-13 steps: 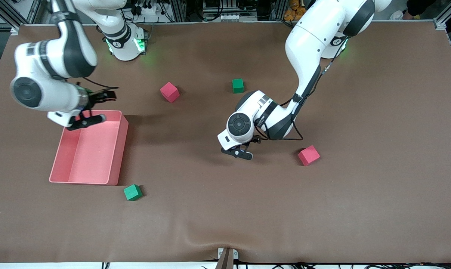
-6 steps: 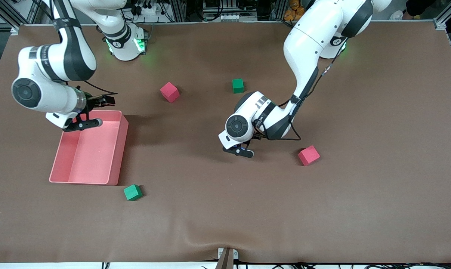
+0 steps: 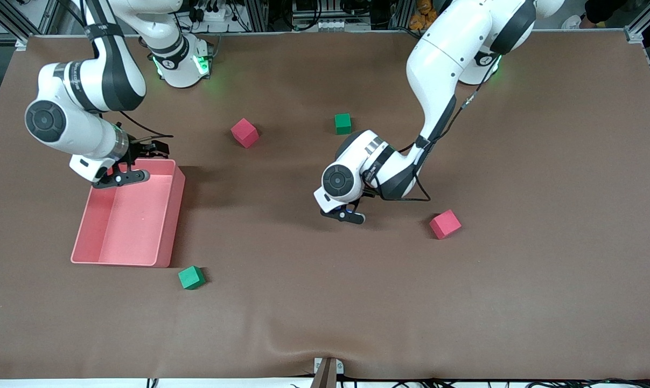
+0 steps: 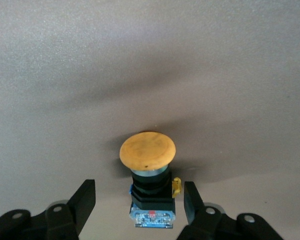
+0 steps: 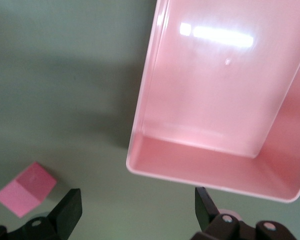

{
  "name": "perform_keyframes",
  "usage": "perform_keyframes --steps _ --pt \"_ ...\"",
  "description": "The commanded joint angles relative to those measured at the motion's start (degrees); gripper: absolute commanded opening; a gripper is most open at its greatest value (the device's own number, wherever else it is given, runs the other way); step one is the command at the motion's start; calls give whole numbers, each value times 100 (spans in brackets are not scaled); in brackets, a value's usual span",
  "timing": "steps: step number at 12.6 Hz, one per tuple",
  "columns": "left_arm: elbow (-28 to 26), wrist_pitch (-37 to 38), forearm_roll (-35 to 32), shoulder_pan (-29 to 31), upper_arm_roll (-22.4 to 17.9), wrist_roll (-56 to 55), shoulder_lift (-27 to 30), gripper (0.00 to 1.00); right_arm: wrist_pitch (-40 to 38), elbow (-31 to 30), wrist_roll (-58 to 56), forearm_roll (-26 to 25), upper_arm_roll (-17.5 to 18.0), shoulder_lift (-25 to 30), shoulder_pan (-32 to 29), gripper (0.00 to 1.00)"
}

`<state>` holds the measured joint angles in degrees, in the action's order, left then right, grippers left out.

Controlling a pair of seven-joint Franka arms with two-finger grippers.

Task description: Place and upright button with both arms

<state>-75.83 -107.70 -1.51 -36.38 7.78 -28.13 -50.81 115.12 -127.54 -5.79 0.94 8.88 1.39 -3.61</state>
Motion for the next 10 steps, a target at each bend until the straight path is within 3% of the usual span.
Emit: perform_keyframes --steps 1,2,5,6,8,10 --pt "-29 65 1 -45 -14 -88 1 66 107 333 69 -33 44 151 0 100" --pt "-29 57 80 -45 -14 -105 1 55 115 474 60 -33 35 160 -26 100" --pt "-20 65 265 -45 -23 -455 27 9 36 1054 25 -41 26 160 -79 100" --pt "-11 57 256 -45 -14 -544 44 0 45 1212 16 -41 9 151 -79 100" --pt "6 65 265 -45 -5 -597 80 0 -68 1485 25 -41 -18 142 -79 100" --pt "24 65 213 -54 4 -920 193 0 -759 2028 16 -59 -96 99 -88 100"
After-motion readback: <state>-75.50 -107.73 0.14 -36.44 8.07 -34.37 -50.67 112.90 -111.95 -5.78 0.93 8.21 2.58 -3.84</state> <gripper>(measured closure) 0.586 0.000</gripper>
